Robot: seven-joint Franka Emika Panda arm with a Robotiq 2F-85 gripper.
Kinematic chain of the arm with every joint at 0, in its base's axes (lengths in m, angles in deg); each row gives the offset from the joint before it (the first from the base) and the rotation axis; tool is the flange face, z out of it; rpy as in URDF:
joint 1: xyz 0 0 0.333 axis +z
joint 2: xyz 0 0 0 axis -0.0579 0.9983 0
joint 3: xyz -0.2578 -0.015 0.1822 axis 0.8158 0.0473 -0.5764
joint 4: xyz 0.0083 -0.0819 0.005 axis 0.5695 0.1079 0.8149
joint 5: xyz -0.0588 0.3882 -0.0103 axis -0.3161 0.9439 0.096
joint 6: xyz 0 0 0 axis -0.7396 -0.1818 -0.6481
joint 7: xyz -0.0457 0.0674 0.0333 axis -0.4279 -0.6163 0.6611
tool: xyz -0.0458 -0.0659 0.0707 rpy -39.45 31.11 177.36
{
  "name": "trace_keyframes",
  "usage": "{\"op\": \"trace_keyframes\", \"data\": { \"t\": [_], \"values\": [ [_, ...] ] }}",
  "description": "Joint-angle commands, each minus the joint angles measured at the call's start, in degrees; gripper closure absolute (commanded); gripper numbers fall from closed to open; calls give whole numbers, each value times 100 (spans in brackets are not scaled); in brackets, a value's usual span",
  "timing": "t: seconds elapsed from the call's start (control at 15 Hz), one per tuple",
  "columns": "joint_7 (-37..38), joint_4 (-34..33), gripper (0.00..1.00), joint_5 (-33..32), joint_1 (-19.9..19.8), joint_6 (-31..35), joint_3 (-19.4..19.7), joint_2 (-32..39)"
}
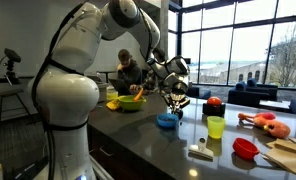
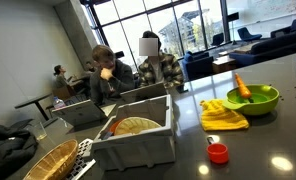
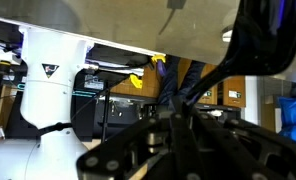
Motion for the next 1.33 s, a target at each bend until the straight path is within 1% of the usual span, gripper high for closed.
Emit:
{"op": "trace_keyframes", "data": {
  "t": [0.0, 0.47, 0.67, 1.27],
  "values": [
    [0, -31, 99, -9, 502, 40, 468, 87],
    [0, 6, 99, 103, 1165, 105, 899, 69],
    [0, 5, 99, 147, 1336, 148, 1036, 152],
    [-8, 48, 99, 376, 1224, 485, 700, 422]
  ]
}}
